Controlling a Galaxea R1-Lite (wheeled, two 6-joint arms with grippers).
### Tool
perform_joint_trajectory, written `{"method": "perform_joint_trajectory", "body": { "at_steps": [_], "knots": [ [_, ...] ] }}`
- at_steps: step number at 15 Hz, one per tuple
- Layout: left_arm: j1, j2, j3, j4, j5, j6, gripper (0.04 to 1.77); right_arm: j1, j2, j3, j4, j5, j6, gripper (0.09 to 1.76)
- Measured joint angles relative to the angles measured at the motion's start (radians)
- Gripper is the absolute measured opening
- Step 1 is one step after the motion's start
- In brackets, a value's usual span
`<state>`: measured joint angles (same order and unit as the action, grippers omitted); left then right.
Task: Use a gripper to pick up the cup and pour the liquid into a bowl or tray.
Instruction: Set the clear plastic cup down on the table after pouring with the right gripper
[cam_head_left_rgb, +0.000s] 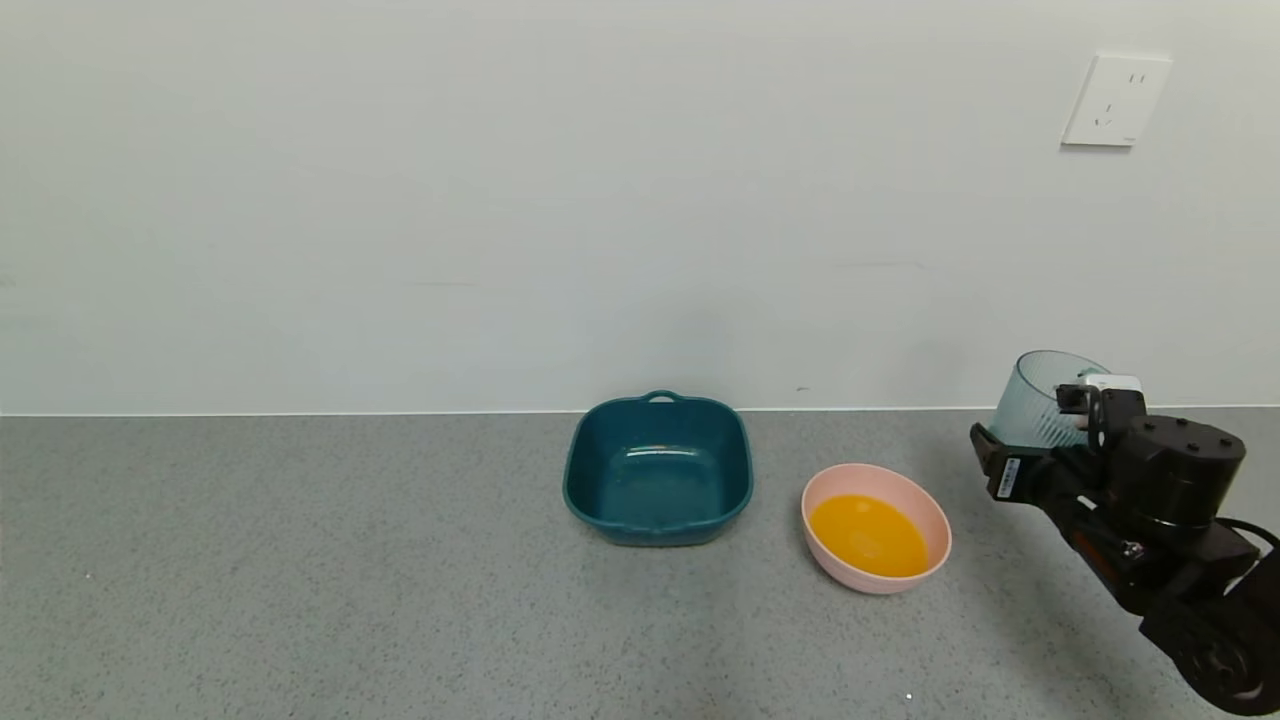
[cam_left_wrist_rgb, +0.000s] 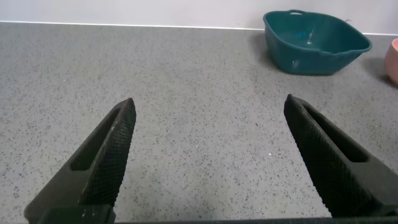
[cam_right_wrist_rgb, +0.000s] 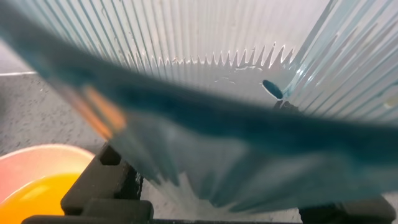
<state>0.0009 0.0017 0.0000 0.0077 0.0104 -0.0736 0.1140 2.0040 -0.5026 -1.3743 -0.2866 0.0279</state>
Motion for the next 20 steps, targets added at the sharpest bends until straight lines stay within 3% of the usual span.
{"method": "perform_joint_trajectory", "body": {
  "at_steps": [10,14,20],
  "knots": [
    [0.000,0.000,0.000,0.000,0.000,0.000,1.72,-0.119,0.274,-0.289,0.063,0.051,0.004,1.33],
    [0.000,0.000,0.000,0.000,0.000,0.000,1.72,-0.133,0.322,-0.388,0.170,0.053,0.045,1.33],
    [0.000,0.000,0.000,0.000,0.000,0.000,1.72,-0.140,0.398,-0.490,0.188,0.052,0.046,1.33]
  ]
}}
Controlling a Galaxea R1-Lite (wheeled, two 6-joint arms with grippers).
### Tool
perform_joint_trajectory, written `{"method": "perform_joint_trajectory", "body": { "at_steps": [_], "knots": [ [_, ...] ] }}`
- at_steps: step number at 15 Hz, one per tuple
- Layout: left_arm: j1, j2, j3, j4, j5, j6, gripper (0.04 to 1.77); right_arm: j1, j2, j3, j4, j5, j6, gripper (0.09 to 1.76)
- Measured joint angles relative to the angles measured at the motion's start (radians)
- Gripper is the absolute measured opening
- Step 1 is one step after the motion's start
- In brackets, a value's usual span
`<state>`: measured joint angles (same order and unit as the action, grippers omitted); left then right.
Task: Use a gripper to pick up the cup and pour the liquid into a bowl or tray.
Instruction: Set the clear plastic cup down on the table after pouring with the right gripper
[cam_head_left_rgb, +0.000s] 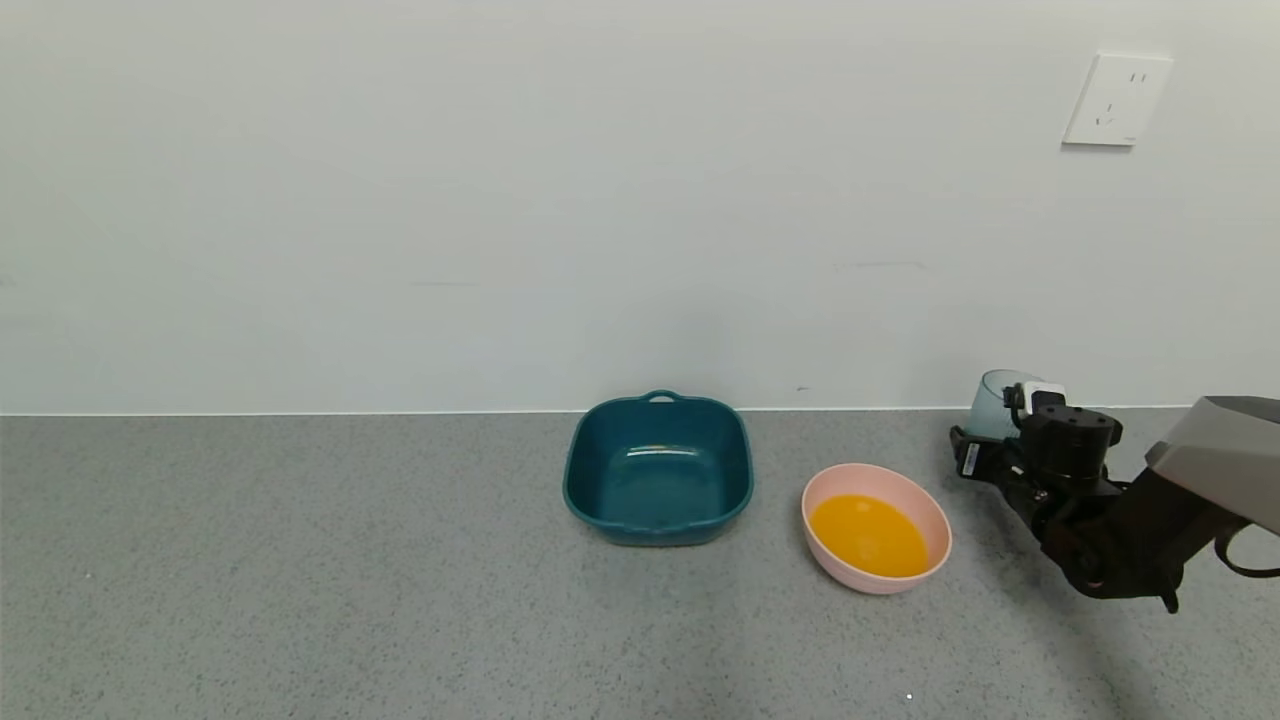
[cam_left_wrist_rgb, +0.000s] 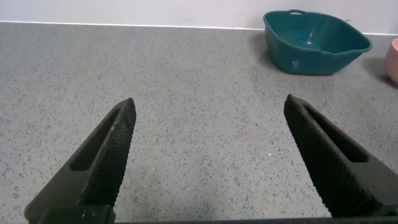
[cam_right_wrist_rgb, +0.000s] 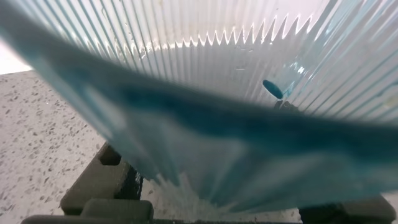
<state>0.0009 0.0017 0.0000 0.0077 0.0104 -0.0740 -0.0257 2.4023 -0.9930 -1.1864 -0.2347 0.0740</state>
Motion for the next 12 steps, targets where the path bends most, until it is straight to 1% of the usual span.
{"method": "perform_joint_trajectory", "body": {
  "at_steps": [12],
  "knots": [
    [0.000,0.000,0.000,0.000,0.000,0.000,1.72,0.004,0.056,-0.027,-0.005,-0.002,-0.003,1.33]
  ]
}}
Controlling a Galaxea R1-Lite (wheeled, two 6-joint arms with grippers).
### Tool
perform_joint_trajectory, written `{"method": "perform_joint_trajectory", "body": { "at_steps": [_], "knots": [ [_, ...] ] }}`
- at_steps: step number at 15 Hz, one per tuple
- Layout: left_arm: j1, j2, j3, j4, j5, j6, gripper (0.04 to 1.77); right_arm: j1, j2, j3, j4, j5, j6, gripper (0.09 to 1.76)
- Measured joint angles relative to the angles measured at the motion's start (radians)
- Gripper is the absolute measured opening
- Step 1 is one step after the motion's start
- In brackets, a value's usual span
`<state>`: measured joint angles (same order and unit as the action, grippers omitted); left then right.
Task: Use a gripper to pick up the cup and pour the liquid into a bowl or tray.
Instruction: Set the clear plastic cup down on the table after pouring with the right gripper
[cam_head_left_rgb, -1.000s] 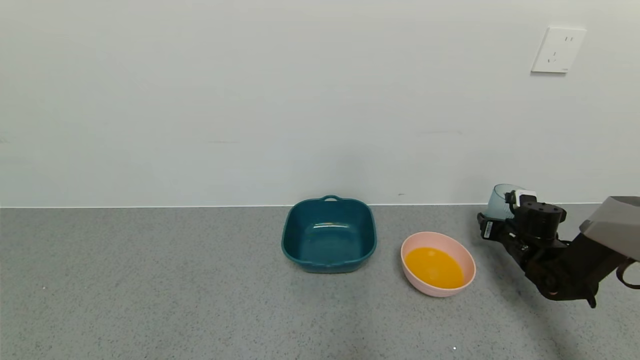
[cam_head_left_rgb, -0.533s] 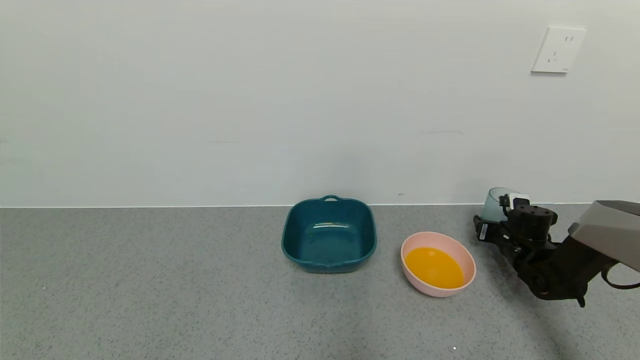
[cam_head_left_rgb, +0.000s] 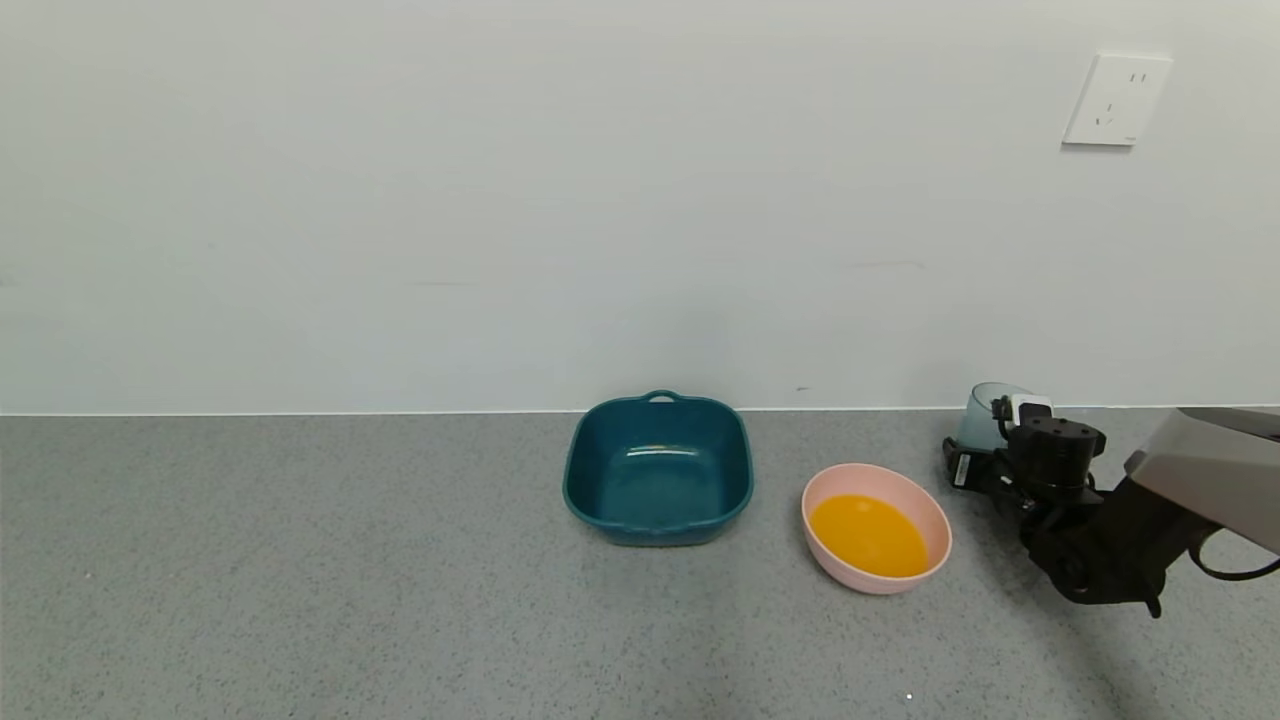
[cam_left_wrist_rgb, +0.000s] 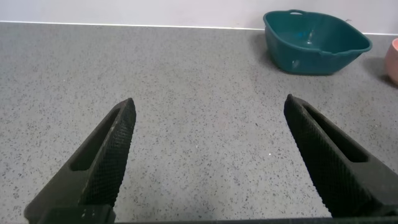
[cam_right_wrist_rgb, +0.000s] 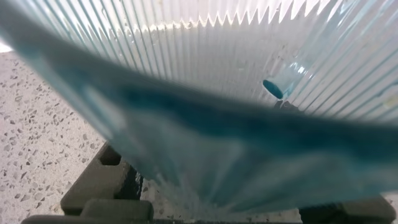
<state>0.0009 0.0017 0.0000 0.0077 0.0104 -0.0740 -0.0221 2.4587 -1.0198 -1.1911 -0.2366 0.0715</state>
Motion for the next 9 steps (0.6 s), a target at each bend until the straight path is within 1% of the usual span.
{"method": "perform_joint_trajectory", "body": {
  "at_steps": [9],
  "knots": [
    [0.000,0.000,0.000,0.000,0.000,0.000,1.72,-0.005,0.011,-0.004,-0.001,-0.003,0.000,1.33]
  ]
}}
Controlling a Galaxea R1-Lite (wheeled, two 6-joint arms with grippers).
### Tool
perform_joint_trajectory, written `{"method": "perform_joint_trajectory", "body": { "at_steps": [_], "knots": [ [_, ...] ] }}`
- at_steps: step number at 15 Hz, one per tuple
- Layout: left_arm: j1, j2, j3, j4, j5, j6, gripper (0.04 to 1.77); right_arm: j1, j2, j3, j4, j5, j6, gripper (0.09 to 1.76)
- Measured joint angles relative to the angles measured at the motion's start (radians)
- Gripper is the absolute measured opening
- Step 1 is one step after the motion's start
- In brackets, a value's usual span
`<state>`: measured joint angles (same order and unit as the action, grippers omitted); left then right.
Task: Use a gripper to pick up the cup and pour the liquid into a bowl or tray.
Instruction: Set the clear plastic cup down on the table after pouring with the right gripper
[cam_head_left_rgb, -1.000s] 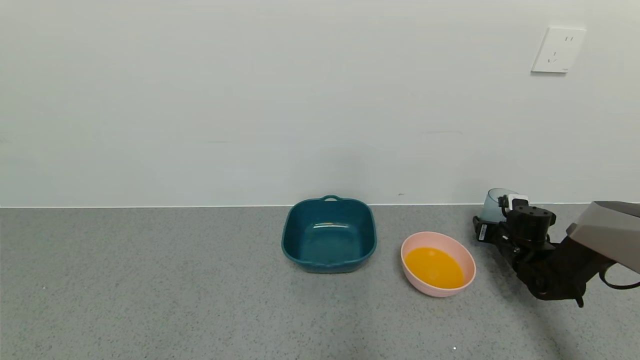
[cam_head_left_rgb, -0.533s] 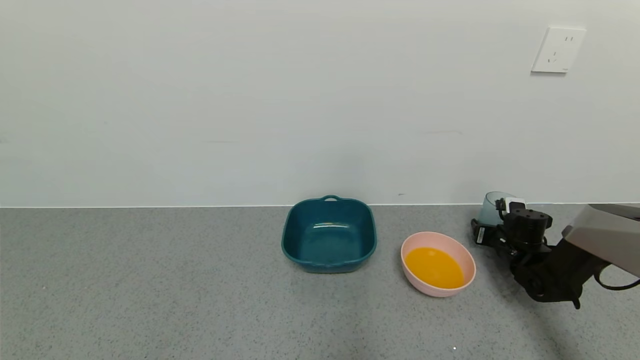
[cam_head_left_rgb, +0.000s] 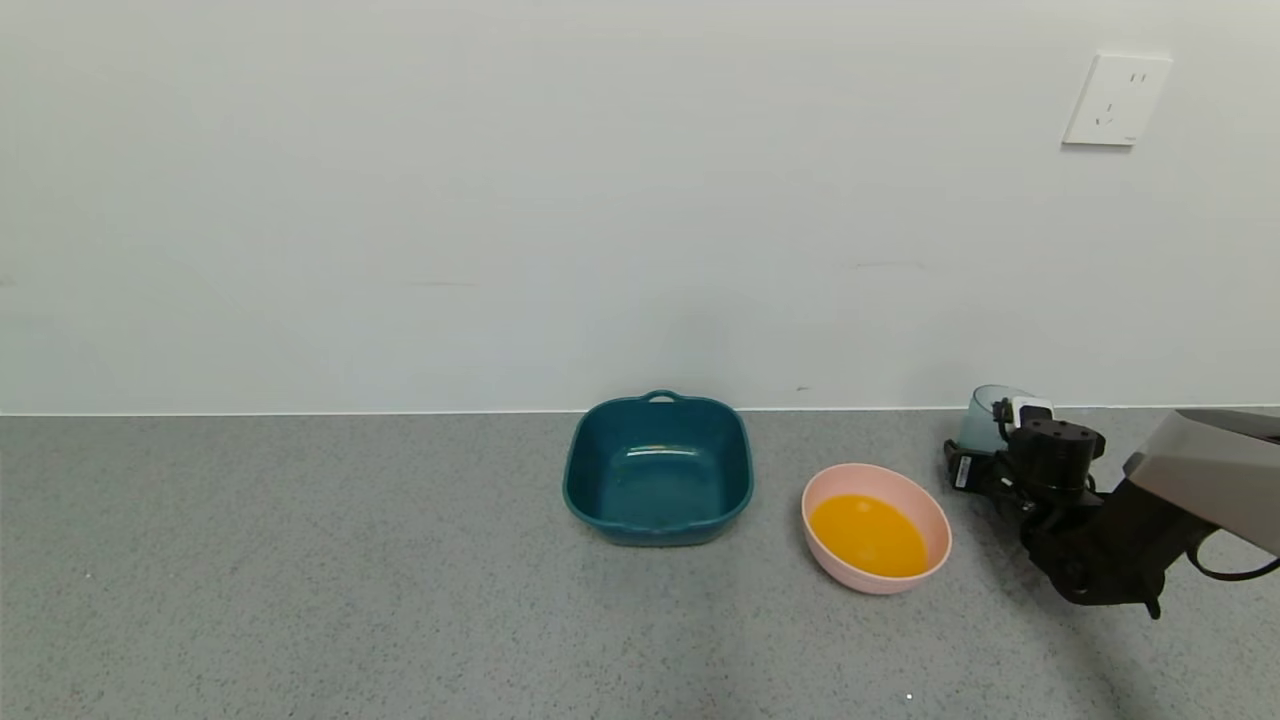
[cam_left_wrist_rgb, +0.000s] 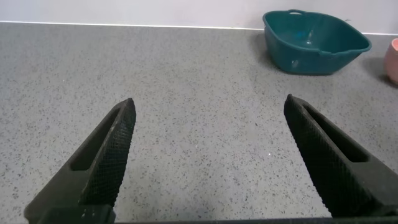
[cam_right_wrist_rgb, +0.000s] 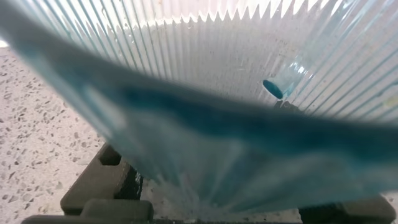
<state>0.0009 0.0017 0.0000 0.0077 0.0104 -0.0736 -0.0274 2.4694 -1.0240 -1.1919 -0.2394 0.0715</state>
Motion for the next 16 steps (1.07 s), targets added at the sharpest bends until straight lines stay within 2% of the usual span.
{"method": "perform_joint_trajectory", "body": {
  "at_steps": [4,9,16],
  "knots": [
    [0.000,0.000,0.000,0.000,0.000,0.000,1.72,0.000,0.007,0.000,-0.005,-0.003,0.000,1.33],
    [0.000,0.000,0.000,0.000,0.000,0.000,1.72,0.000,0.007,-0.001,-0.003,-0.004,-0.001,1.51],
    [0.000,0.000,0.000,0.000,0.000,0.000,1.72,0.000,-0.025,0.024,0.043,0.000,-0.002,1.63]
  ]
}}
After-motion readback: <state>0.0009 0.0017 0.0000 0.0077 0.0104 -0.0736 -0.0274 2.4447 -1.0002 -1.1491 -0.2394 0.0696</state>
